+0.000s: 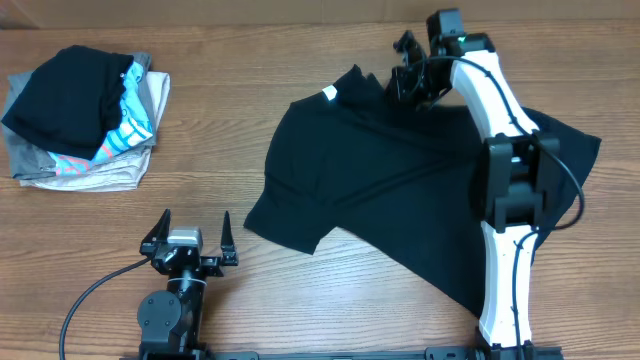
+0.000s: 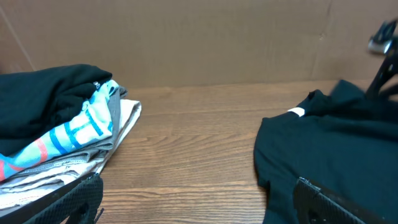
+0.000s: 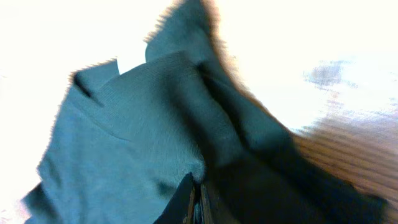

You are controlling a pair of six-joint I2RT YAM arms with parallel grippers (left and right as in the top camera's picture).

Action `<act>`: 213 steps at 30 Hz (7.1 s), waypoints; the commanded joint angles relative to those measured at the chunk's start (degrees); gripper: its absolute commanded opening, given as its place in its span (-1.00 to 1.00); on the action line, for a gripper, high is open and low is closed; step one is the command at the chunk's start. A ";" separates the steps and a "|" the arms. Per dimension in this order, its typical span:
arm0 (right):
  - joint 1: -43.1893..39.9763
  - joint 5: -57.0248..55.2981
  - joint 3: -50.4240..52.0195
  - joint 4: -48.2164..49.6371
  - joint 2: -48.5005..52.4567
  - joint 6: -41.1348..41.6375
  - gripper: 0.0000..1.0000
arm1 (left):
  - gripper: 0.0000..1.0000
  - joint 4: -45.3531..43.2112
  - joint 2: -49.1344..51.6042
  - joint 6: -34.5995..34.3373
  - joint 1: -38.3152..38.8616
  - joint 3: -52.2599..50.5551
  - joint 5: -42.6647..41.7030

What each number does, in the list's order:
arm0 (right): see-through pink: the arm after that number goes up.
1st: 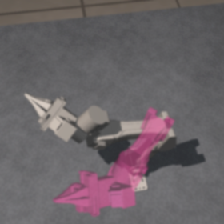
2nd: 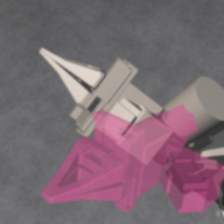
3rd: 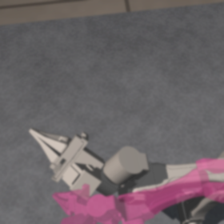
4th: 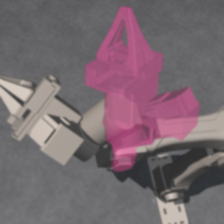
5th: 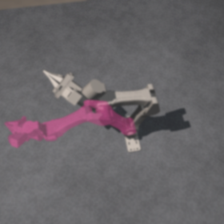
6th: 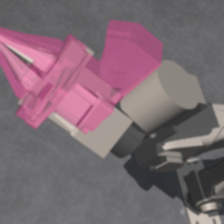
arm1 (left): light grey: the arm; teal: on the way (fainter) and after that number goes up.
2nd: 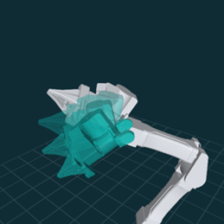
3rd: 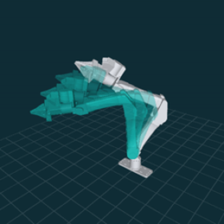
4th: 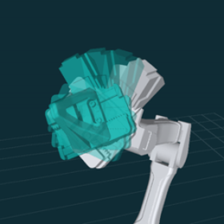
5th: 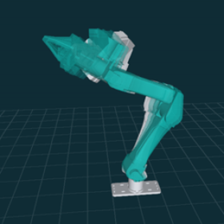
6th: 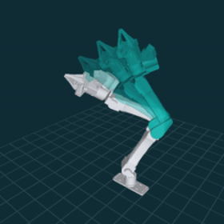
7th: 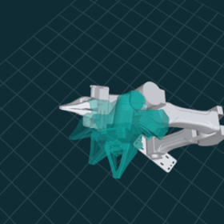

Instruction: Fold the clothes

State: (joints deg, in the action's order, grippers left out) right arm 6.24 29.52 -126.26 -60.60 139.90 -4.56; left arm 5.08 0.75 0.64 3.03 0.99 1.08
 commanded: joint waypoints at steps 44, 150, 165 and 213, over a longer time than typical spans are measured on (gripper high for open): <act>2.97 -18.88 6.99 -14.27 -14.38 -2.14 -0.31 | 1.00 -0.22 -0.44 1.09 0.52 -0.44 -0.68; -8.46 6.12 5.75 -1.46 -3.28 -3.78 -0.92 | 1.00 -0.22 -0.44 1.09 0.52 -0.44 -0.68; -9.84 -18.43 6.32 20.79 -2.47 3.43 -0.92 | 1.00 -0.22 -0.44 1.09 0.52 -0.44 -0.68; -5.11 -3.85 4.07 -11.15 -1.57 -24.48 -0.92 | 1.00 -0.22 -0.44 1.09 0.52 -0.44 -0.68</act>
State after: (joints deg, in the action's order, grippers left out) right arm 1.61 27.92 -122.87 -72.47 140.49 -25.45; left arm 5.08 0.75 0.64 3.03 0.99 1.08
